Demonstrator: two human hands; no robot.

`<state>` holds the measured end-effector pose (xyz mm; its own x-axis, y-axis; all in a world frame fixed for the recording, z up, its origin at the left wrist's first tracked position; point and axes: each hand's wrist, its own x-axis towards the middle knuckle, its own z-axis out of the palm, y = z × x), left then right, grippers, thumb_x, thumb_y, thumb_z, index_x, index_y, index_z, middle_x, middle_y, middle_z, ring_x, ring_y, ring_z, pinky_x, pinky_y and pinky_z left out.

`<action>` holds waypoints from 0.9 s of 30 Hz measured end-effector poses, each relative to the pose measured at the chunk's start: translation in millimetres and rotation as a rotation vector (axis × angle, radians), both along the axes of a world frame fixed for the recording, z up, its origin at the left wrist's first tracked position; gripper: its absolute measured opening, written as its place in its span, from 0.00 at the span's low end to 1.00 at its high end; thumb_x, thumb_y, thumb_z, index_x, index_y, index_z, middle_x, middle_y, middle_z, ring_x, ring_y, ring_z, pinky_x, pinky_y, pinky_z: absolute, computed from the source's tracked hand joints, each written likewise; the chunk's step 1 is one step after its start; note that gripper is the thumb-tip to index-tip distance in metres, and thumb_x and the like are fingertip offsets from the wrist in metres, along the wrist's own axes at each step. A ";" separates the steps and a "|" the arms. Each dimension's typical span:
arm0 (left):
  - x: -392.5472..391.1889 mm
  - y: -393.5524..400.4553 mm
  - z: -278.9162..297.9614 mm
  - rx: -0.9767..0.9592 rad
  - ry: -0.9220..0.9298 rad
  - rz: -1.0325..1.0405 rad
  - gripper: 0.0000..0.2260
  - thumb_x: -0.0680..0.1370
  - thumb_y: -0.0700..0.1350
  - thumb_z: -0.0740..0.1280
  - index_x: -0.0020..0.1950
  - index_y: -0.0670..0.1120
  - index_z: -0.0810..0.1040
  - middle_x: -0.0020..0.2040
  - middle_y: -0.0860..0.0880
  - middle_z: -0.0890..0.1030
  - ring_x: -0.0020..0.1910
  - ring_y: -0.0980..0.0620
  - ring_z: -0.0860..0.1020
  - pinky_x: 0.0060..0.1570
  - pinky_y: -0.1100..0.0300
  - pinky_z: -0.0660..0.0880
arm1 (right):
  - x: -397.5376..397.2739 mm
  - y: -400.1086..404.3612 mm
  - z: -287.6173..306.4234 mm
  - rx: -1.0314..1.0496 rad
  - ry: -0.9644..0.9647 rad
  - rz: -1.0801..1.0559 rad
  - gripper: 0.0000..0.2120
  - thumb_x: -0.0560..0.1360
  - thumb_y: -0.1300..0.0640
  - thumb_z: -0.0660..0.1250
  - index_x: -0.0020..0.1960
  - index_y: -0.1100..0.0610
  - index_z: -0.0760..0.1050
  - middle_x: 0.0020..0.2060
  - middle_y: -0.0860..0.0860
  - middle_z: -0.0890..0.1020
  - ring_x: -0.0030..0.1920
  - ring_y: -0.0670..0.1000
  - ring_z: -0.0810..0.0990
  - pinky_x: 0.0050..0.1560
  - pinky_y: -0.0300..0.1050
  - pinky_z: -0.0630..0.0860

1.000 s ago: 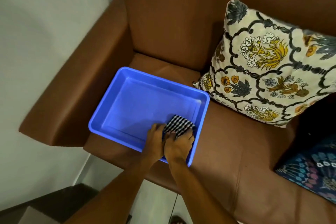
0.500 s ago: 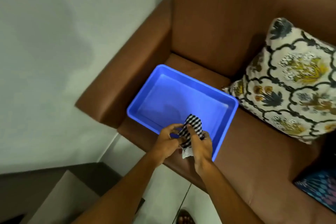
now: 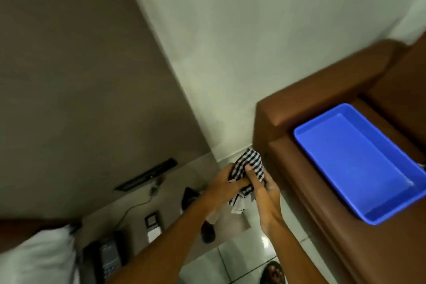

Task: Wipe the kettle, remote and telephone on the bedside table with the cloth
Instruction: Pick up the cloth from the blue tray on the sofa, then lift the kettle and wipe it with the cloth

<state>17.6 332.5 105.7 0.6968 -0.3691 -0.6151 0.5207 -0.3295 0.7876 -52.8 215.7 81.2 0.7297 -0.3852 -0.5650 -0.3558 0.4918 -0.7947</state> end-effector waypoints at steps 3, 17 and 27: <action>-6.2 91.7 10.4 0.058 -0.103 0.201 0.14 0.75 0.52 0.77 0.58 0.61 0.80 0.58 0.52 0.87 0.56 0.53 0.86 0.58 0.55 0.82 | 7.7 78.3 13.7 -0.018 -0.031 0.145 0.21 0.77 0.45 0.75 0.67 0.52 0.82 0.56 0.48 0.89 0.57 0.50 0.89 0.58 0.50 0.85; -79.8 315.8 -50.2 0.127 0.006 0.830 0.16 0.77 0.43 0.74 0.64 0.47 0.79 0.53 0.48 0.87 0.50 0.48 0.87 0.51 0.49 0.85 | -71.7 202.5 -107.2 -0.594 0.413 0.446 0.22 0.83 0.44 0.66 0.68 0.61 0.71 0.60 0.61 0.82 0.57 0.62 0.83 0.61 0.60 0.82; -95.1 306.4 -74.1 0.025 0.063 0.937 0.11 0.78 0.40 0.72 0.54 0.55 0.78 0.47 0.52 0.87 0.38 0.58 0.87 0.31 0.65 0.81 | -47.1 216.1 -136.3 -0.451 0.341 0.363 0.27 0.80 0.35 0.65 0.58 0.61 0.74 0.51 0.64 0.83 0.46 0.56 0.82 0.44 0.45 0.80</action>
<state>-77.5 638.8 31.6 0.6684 0.3394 -0.6619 0.6236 0.2294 0.7473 -99.9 431.8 -55.2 0.6665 -0.4017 -0.6281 -0.7036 -0.0602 -0.7081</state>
